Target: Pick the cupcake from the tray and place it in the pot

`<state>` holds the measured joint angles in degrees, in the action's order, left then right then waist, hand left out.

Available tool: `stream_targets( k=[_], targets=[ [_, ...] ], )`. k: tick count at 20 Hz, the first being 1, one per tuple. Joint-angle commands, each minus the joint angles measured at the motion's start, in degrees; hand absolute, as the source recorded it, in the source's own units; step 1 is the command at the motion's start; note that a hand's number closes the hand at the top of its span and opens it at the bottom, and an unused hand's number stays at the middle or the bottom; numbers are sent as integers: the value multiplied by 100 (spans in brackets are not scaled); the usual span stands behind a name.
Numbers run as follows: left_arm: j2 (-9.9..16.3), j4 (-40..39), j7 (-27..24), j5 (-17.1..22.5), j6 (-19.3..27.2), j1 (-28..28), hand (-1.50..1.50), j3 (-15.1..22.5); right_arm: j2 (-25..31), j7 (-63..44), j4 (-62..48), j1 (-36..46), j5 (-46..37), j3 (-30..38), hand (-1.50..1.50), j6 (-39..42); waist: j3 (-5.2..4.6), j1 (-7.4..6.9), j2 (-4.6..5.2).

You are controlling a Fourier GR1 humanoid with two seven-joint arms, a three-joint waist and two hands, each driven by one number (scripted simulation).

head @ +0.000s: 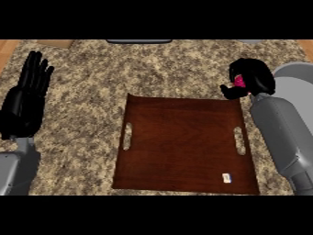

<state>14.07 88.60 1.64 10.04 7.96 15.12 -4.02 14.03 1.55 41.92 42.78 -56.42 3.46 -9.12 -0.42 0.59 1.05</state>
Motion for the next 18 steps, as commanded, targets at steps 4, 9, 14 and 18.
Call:
stream_targets(
  k=[4,9,14,18],
  targets=[
    [-104,-15,-37,-62,-51,4,0,193,492,-3194,-195,848,-798,790,150,-1411,-31,-254,45],
    [-113,48,65,-51,-59,199,0,246,931,-5376,-447,1359,-2119,689,150,-1967,-25,-398,22],
    [-91,-48,11,-64,-123,215,0,250,793,-7564,-754,1761,-3521,381,150,-1961,5,-440,5],
    [-229,-213,112,-148,133,394,0,220,644,-8348,-858,2012,-4052,406,150,-1303,27,-227,-49]
  ],
)
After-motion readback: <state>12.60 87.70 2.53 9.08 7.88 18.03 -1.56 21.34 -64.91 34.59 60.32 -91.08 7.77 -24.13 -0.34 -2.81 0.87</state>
